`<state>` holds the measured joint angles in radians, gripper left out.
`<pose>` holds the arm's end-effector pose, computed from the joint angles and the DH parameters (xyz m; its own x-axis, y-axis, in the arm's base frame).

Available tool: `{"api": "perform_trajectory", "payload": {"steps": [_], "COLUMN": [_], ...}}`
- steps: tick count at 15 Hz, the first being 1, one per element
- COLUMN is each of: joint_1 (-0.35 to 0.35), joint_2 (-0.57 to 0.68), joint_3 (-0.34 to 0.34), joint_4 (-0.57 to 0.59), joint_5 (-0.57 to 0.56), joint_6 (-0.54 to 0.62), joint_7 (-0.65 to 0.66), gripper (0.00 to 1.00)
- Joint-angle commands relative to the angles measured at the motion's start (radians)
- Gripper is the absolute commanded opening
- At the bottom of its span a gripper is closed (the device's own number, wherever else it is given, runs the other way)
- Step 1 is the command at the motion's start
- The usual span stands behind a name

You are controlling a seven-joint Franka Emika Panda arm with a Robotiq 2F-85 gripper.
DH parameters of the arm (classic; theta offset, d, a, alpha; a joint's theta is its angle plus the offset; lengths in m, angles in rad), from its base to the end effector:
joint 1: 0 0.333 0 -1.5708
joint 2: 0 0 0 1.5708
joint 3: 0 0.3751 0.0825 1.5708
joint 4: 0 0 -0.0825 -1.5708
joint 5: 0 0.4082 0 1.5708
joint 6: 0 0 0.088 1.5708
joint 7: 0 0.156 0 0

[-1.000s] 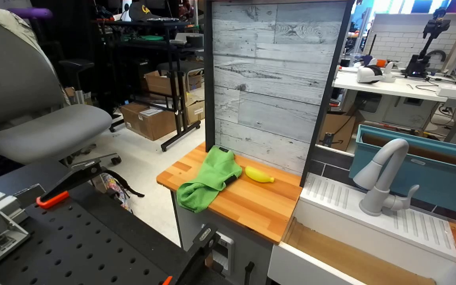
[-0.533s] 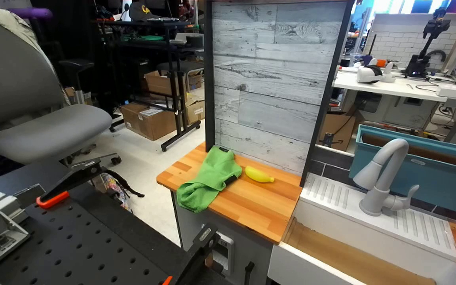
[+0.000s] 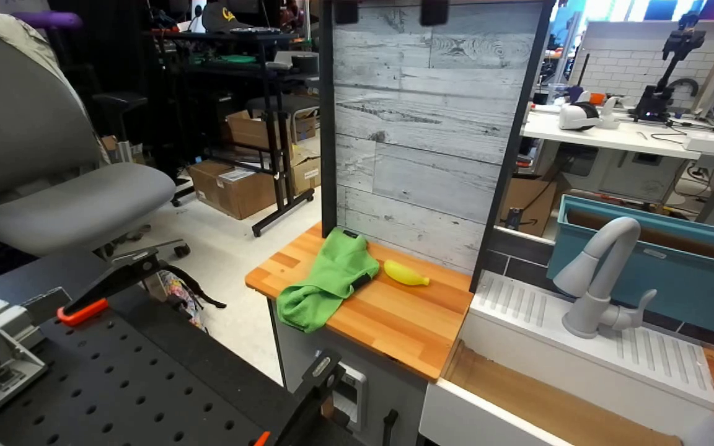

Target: Push the grey tap to the left

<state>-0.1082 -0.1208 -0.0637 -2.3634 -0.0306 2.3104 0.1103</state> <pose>0.4982 -0.0883 0.3760 0.9636 -0.2582 0.0688 -0.2594 -0.9657 0.0087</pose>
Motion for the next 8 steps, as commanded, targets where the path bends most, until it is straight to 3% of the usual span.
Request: {"api": "perform_trajectory", "payload": {"steps": [1, 8], "joint_1": [-0.027, -0.076], "joint_2": [0.182, 0.466], "joint_3": [-0.041, -0.087], "joint_4": [0.17, 0.435], "joint_5": [-0.003, 0.047], "joint_6": [-0.01, -0.04], "joint_7": [0.022, -0.06], "gripper": [1.0, 1.0]}}
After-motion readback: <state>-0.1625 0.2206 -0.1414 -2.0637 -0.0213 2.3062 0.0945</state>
